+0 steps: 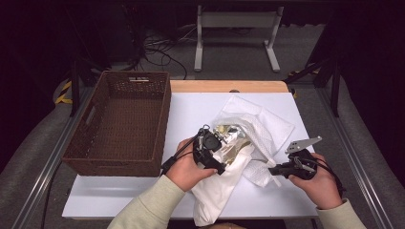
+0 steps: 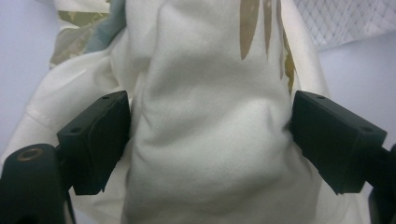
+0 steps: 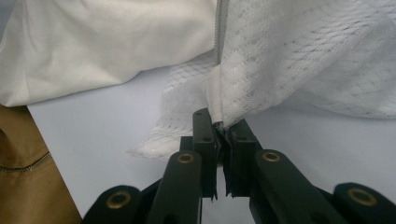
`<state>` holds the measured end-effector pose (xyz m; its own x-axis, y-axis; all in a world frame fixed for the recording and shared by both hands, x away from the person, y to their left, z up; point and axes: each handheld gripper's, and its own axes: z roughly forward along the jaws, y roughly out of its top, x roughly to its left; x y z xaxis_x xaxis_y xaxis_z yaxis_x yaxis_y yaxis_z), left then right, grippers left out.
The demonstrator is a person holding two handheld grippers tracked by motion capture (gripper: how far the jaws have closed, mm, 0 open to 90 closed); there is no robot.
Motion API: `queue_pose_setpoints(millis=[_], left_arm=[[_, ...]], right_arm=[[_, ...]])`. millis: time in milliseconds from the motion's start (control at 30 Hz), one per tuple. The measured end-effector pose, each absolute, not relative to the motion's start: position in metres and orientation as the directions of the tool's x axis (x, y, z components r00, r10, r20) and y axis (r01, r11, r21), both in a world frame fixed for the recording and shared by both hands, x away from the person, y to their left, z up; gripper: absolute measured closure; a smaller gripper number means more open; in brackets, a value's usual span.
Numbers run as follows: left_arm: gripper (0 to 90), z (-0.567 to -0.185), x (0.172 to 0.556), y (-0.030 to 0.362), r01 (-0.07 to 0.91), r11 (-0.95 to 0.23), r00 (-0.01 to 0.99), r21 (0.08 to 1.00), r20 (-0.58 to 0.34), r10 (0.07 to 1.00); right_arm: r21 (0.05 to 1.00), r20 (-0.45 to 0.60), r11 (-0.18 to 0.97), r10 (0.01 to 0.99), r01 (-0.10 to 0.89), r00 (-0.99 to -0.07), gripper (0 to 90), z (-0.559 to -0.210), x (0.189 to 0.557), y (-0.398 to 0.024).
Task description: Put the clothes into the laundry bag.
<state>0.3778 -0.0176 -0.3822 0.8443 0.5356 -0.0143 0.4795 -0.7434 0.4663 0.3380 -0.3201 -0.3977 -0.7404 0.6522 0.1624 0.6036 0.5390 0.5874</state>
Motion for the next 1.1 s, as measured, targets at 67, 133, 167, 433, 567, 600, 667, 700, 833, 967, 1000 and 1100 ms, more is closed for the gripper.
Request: queue_pose_setpoints(millis=[67, 133, 167, 433, 567, 600, 667, 700, 833, 967, 1000, 1100], left_arm=[[13.3, -0.387, 0.377, -0.017, 0.473, -0.756, 0.854, 0.453, -0.025, 0.520], [12.3, -0.392, 0.377, -0.016, 0.471, -0.761, 0.858, 0.447, -0.029, 0.513], [11.7, -0.392, 0.377, -0.016, 0.471, -0.761, 0.858, 0.447, -0.029, 0.513], [7.5, -0.415, 0.372, -0.017, 0.463, -0.788, 0.869, 0.405, -0.032, 0.494], [7.5, -0.422, 0.371, -0.016, 0.458, -0.788, 0.872, 0.412, -0.034, 0.489], [7.4, -0.423, 0.370, -0.016, 0.462, -0.785, 0.870, 0.414, -0.036, 0.492], [7.3, -0.426, 0.369, -0.016, 0.456, -0.789, 0.873, 0.413, -0.033, 0.488], [7.5, -0.427, 0.369, -0.016, 0.451, -0.793, 0.876, 0.411, -0.030, 0.482], [10.0, -0.432, 0.366, -0.017, 0.430, -0.803, 0.881, 0.414, 0.003, 0.473], [27.4, -0.429, 0.362, -0.018, 0.377, -0.830, 0.893, 0.410, 0.076, 0.443], [38.9, -0.429, 0.360, -0.018, 0.362, -0.835, 0.893, 0.414, 0.102, 0.438], [60.4, -0.426, 0.357, -0.021, 0.348, -0.845, 0.889, 0.405, 0.143, 0.435]], right_arm=[[0.587, 0.163, 0.538, 0.654, 0.606, -0.739, 84.9, -0.398, 0.338, -0.321], [0.587, 0.164, 0.534, 0.657, 0.608, -0.736, 85.0, -0.399, 0.339, -0.322], [0.587, 0.164, 0.534, 0.657, 0.608, -0.736, 85.0, -0.399, 0.339, -0.322], [0.587, 0.166, 0.531, 0.661, 0.612, -0.732, 85.0, -0.399, 0.339, -0.324], [0.587, 0.164, 0.532, 0.660, 0.610, -0.733, 85.0, -0.399, 0.339, -0.324], [0.587, 0.163, 0.533, 0.660, 0.609, -0.734, 85.0, -0.400, 0.339, -0.324], [0.587, 0.163, 0.533, 0.659, 0.609, -0.734, 85.0, -0.400, 0.339, -0.324], [0.587, 0.163, 0.533, 0.659, 0.609, -0.734, 85.0, -0.400, 0.339, -0.323], [0.585, 0.163, 0.536, 0.658, 0.609, -0.735, 84.9, -0.400, 0.339, -0.323], [0.585, 0.163, 0.537, 0.656, 0.608, -0.737, 84.9, -0.400, 0.339, -0.323], [0.585, 0.162, 0.537, 0.657, 0.608, -0.736, 84.9, -0.400, 0.339, -0.323], [0.585, 0.163, 0.537, 0.656, 0.608, -0.737, 84.9, -0.400, 0.339, -0.323]])
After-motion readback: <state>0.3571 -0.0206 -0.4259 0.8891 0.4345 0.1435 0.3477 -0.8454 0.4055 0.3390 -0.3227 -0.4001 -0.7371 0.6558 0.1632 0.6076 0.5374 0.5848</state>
